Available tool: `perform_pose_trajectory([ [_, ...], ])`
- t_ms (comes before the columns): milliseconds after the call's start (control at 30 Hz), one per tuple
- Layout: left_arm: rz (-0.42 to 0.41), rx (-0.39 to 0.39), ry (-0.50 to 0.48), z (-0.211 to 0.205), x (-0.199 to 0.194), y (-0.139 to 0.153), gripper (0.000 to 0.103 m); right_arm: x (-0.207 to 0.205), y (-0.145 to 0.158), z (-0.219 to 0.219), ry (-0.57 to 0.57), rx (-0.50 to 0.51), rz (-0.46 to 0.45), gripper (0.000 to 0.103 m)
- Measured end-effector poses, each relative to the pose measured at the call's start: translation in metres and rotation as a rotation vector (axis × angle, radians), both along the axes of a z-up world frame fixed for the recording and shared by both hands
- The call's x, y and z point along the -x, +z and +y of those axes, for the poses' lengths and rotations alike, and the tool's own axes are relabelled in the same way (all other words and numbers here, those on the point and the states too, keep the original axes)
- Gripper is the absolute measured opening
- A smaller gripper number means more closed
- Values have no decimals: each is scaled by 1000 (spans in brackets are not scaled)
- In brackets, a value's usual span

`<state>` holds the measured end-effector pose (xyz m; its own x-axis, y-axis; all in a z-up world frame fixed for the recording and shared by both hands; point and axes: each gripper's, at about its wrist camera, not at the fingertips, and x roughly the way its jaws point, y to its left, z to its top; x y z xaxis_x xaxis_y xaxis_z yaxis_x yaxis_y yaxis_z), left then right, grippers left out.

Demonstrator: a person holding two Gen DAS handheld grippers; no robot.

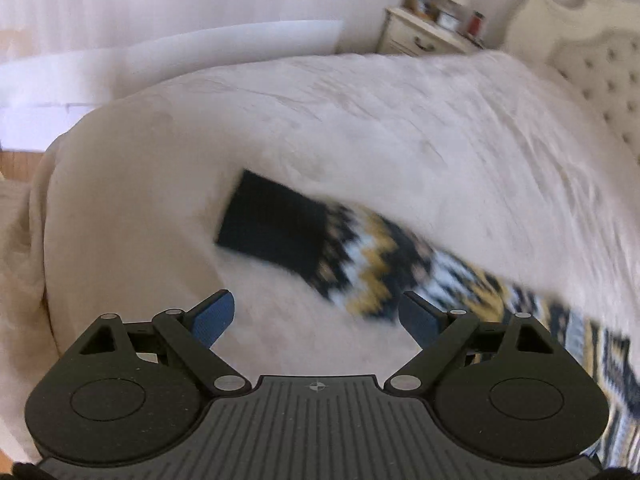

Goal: Fold small clothes
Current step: 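Close the left tool on the navy cuff of the other sleeve, then lift the sleeve with the left tool, lay it across the body, release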

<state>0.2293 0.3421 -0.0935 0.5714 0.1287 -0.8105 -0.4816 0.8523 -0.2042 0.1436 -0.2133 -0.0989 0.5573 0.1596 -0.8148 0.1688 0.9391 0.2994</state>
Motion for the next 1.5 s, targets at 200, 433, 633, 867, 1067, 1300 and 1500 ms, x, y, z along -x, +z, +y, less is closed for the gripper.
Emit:
perform_pose_trajectory([
  [200, 20, 26, 53, 23, -24, -18, 89, -6, 3, 18, 1, 2, 6, 95],
  [433, 1, 44, 66, 40, -33, -25, 54, -14, 6, 32, 8, 9, 14, 95],
  [633, -104, 121, 107, 50, -24, -6, 5, -18, 4, 39, 18, -3, 14, 95],
  [867, -253, 70, -53, 9, -17, 70, 5, -18, 1, 39, 52, -23, 11, 95],
  [1067, -406, 73, -232, -54, -16, 137, 5, -10, 3, 31, 71, -51, -5, 95],
  [1300, -523, 159, -473, -156, -20, 179, 5, 13, 5, 4, 42, -80, -24, 95],
  [1500, -524, 256, -639, -255, -35, 165, 5, 39, 3, -31, -14, -94, -24, 95],
])
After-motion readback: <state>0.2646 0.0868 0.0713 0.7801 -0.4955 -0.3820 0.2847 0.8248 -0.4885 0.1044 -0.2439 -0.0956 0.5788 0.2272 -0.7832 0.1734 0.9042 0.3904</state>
